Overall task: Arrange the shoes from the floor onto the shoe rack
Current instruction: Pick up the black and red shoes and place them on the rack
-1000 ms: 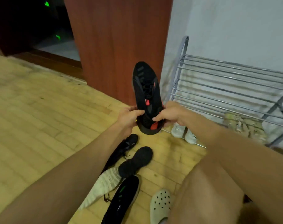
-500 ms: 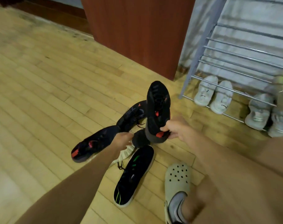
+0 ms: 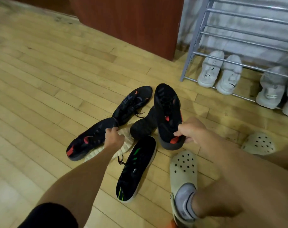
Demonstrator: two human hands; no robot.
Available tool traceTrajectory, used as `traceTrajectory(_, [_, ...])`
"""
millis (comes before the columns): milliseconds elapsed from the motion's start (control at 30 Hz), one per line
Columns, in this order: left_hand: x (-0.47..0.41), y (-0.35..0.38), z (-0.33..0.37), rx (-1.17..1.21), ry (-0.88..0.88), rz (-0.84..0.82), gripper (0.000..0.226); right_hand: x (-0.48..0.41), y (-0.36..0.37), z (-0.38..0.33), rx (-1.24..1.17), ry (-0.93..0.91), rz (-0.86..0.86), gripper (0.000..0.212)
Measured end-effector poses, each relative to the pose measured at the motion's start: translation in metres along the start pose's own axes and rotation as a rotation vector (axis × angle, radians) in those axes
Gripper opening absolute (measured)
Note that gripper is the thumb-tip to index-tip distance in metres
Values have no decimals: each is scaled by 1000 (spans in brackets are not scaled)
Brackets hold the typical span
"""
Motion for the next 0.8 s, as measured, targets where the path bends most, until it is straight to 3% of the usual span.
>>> traceTrajectory(133, [-28, -22, -34, -311, 147, 93, 66, -2, -6, 2, 182, -72, 29, 19])
traceTrajectory(300, [-42, -34, -100, -299, -156, -63, 79, 4, 11, -6, 202, -77, 29, 28])
traceTrajectory(433, [-39, -43, -128, -234, -187, -156, 86, 19, 47, -6, 88, 2, -77, 24])
traceTrajectory(500, [-35, -46, -128, -323, -90, -143, 76, 27, 63, -7, 64, 10, -71, 28])
traceTrajectory(600, [-31, -47, -133, -312, -83, -50, 64, 39, 83, -7, 37, 15, -72, 35])
traceTrajectory(700, [-20, -46, -132, -306, -14, 75, 32, 46, 96, -2, -9, 9, -48, 43])
traceTrajectory(800, [-9, -49, -132, -283, 77, 170, 31, 50, 96, 3, -27, 21, -24, 44])
Point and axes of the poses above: each hand's wrist, its own x-axis away from the middle knuckle, its own y-axis out of the palm, z = x × y, the point moved 5 cm from there along -x, towards the middle knuckle, and after that the axes turned 15 degrees about z, right-handed, at the moved point
